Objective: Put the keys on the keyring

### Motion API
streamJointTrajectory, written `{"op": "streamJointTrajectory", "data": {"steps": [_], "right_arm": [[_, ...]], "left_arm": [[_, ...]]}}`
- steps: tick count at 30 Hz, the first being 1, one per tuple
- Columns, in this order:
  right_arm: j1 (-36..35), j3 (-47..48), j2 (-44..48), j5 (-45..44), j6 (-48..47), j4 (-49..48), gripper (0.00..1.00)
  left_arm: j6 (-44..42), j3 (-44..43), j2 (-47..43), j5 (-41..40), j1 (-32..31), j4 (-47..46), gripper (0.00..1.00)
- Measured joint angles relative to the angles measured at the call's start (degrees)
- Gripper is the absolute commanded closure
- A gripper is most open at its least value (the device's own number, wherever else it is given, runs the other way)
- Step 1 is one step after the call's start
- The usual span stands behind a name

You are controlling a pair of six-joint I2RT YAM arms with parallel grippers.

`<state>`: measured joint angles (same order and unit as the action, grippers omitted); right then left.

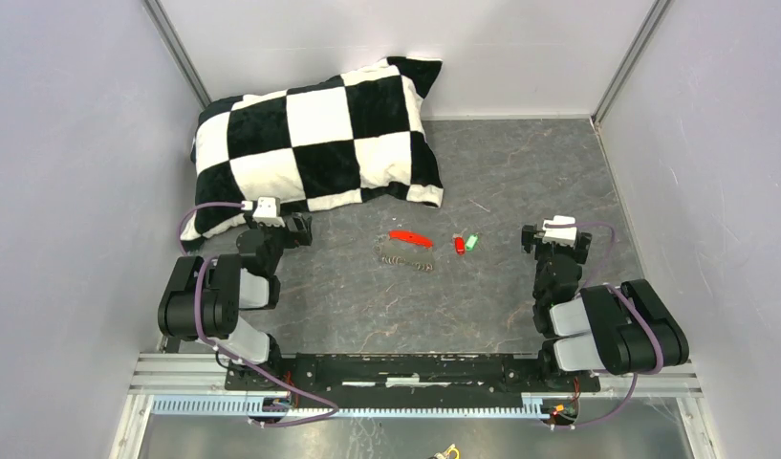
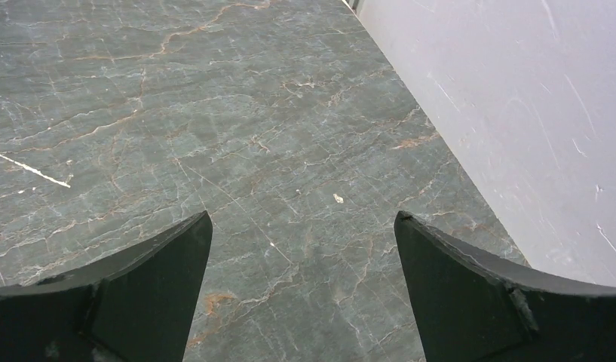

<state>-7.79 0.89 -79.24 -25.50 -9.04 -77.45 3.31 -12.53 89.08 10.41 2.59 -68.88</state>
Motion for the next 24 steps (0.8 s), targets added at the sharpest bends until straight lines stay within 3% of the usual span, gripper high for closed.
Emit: {"op": "streamJointTrajectory", "data": {"steps": [10,14,17,20,24], "right_arm": [[-0.02,0.0,0.37,-1.38,0.68,0.13,0.02],[-0.13,-0.04,5.99,-4.63,2.12,2.67,0.02],[0.94,0.42,16.39,-8.57,9.05,13.44,0.02],[2.73,4.11,22.16,-10.8,21.22,26.64,0.02],[3.3,10.03,25.59,-5.14,28.59,39.21,0.02]], "left_arm": [[0.0,0.0,0.0,0.0,0.0,0.0,0.0],[0.02,-0.09,-1.68,0.22,0.68,2.01,0.0],[-0.02,-4.35,-6.86,0.11,1.88,14.84,0.0],[-1.66,-16.55,-9.11,0.02,2.27,32.33,0.0],[-4.28,-33.2,-9.92,0.9,2.54,53.02,0.0]]}}
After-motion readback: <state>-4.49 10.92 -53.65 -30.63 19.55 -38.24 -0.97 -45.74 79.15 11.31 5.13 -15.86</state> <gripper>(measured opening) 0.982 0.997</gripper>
